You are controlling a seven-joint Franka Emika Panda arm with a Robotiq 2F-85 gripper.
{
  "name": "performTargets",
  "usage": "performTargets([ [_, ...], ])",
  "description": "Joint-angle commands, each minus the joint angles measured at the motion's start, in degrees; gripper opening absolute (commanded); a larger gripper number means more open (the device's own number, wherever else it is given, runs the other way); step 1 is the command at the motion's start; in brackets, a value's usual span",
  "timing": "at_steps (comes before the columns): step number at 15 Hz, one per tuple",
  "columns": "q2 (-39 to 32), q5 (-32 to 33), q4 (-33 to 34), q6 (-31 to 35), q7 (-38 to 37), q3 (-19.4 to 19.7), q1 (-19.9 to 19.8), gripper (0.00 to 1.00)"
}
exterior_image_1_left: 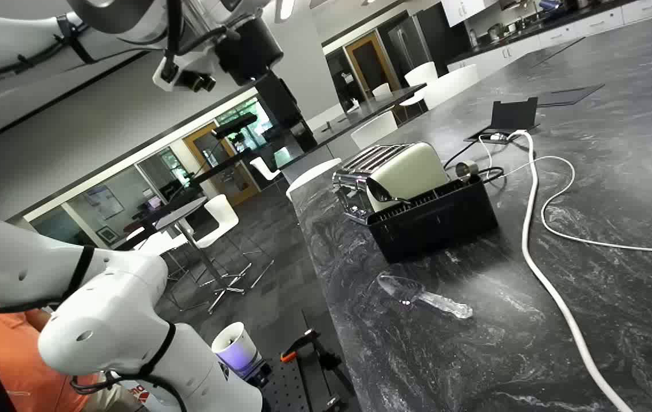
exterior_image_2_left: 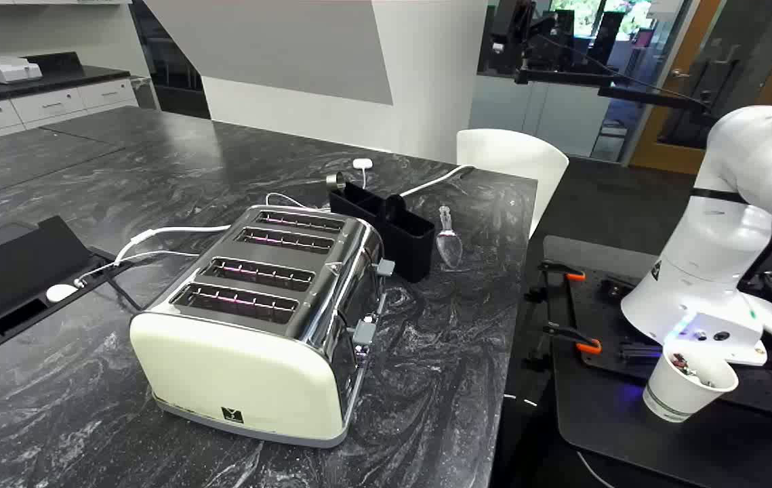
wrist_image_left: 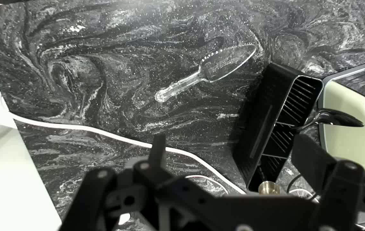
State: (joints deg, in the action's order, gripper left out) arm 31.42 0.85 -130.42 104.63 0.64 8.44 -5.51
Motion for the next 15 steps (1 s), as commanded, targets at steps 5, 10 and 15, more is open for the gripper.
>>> performTargets([
  [5,-0.1,-0.29,0.12,-0.11,0.28,-0.46,-0.61,1.0],
  [10,-2.0,-1.81,-1.57,5.54,-4.27,-0.42,-1.6,1.0],
  [15,-10.64,-1.93,-9.33,26.24,-18.66,-2.36,-4.48,1.0],
])
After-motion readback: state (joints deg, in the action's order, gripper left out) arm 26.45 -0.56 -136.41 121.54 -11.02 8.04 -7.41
